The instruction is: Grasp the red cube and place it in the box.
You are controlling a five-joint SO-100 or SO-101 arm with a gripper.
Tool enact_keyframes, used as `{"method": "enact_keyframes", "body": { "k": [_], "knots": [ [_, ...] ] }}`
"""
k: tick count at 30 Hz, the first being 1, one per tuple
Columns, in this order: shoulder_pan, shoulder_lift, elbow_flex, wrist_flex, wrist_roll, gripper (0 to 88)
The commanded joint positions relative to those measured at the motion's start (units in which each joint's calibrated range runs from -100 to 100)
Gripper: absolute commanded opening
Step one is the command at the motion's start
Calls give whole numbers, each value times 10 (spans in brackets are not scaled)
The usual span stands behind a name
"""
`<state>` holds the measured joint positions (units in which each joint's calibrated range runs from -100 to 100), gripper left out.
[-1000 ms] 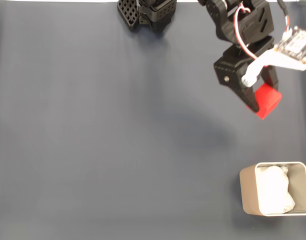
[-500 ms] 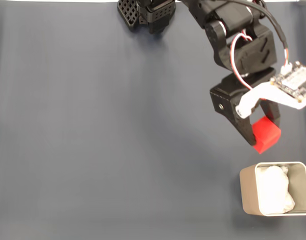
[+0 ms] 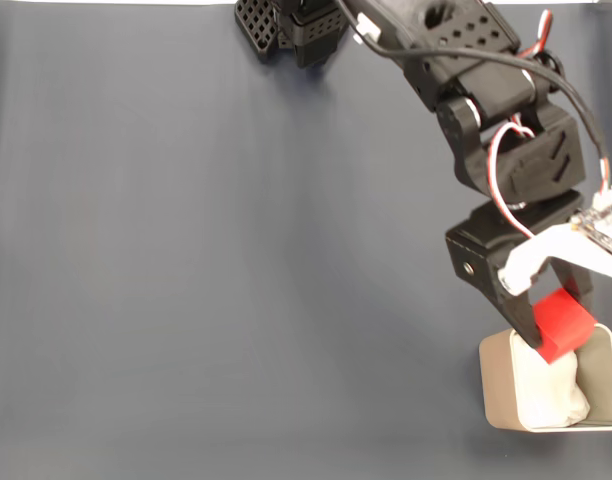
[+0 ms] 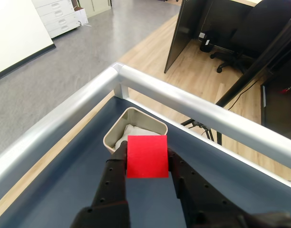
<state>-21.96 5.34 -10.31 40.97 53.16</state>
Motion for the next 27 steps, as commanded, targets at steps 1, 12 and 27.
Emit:
{"method": "enact_keyframes", "body": {
  "k": [1, 12, 27],
  "knots": [
    [5, 20, -74, -4, -3, 13],
    [9, 107, -154, -7, -4, 13],
    [-3, 174, -202, -24, -7, 13]
  ]
}}
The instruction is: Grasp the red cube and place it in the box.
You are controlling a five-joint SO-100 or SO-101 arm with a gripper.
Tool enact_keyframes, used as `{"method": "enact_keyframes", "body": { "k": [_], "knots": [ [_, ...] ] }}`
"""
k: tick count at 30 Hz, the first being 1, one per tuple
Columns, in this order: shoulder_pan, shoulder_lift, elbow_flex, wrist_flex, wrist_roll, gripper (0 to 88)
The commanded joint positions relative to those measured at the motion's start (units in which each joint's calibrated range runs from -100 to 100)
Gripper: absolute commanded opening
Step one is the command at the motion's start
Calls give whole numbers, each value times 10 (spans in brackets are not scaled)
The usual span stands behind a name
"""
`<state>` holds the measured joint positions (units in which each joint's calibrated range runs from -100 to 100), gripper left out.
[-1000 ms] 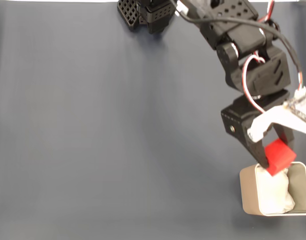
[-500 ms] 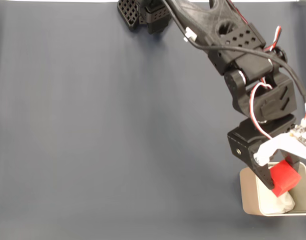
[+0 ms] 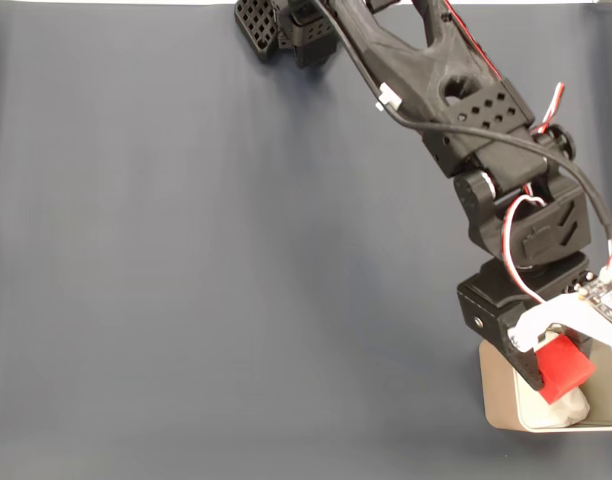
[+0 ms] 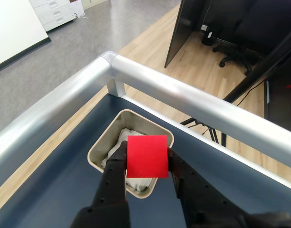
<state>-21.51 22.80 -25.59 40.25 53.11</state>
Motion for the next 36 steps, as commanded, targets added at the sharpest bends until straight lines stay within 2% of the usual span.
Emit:
{"method": "enact_keyframes", "body": {
  "k": [1, 36],
  "knots": [
    [-9, 4, -55, -16, -7, 13],
    [-23, 44, -75, -28, -13, 14]
  ]
}}
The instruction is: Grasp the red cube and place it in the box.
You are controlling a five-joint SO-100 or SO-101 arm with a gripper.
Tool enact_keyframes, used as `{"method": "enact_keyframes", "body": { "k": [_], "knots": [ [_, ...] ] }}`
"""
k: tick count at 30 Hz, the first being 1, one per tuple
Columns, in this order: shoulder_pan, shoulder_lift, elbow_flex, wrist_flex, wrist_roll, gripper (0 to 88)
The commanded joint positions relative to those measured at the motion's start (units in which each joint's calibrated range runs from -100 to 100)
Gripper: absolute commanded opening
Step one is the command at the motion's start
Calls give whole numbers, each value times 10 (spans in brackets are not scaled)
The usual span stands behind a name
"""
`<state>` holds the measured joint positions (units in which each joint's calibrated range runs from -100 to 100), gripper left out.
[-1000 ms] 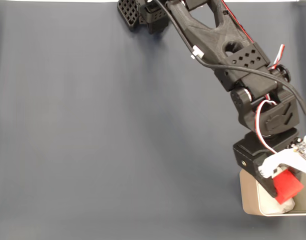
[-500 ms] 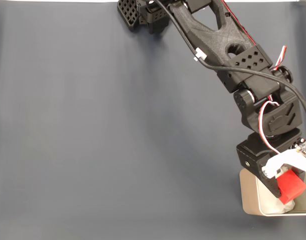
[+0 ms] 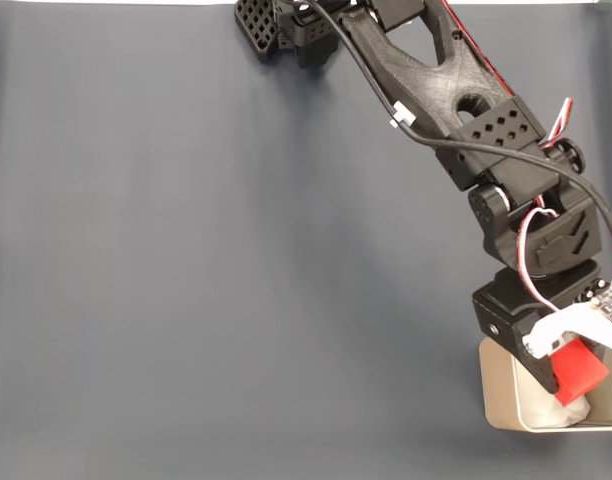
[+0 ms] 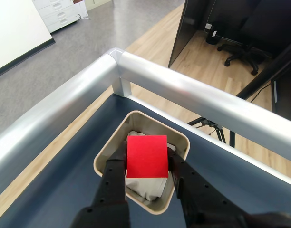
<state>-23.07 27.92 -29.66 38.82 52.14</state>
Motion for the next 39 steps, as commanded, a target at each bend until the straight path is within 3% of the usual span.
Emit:
{"method": "enact_keyframes", "body": {
  "k": [1, 17, 28, 39],
  "knots": [
    [-7, -7, -35, -14, -3, 14],
    [-7, -7, -35, -13, -5, 26],
    [-7, -8, -35, -9, -11, 340],
    [-4, -11, -30, -4, 0, 453]
  ]
}}
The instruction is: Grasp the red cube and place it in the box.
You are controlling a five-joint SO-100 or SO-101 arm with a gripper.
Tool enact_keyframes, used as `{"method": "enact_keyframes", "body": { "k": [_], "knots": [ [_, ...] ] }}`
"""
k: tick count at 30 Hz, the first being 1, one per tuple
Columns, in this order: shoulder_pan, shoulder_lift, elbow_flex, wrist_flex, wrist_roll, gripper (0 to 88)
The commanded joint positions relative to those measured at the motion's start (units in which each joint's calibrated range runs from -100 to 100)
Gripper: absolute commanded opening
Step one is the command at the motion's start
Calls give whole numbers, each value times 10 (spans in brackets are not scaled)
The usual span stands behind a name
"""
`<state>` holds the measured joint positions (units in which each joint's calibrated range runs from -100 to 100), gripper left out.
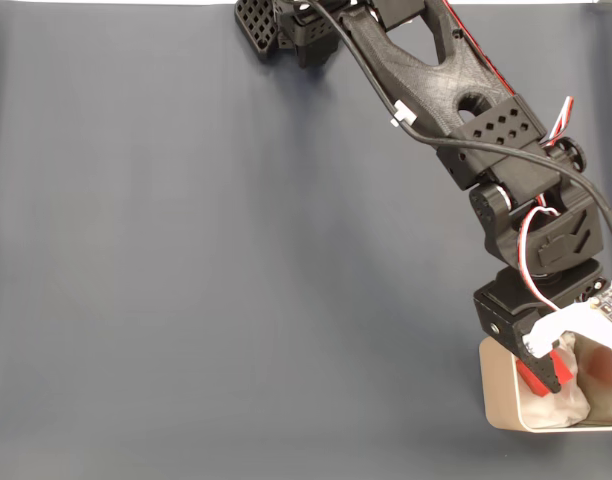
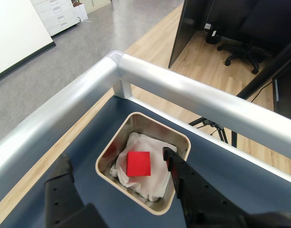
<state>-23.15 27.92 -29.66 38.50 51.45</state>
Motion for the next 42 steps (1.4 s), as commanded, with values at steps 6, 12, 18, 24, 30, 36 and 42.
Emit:
{"method": "enact_keyframes", "body": {
  "k": [6, 12, 18, 24, 30, 36, 42],
  "knots": [
    [-3, -11, -29, 0, 11, 468],
    [-2, -11, -29, -1, 13, 474],
    [-2, -12, -29, -4, 12, 474],
    [-3, -11, -29, -4, 13, 474],
    [-3, -11, -30, -6, 13, 468],
    [-4, -11, -33, -7, 10, 441],
    [-3, -24, -35, -8, 2, 208]
  ]
}}
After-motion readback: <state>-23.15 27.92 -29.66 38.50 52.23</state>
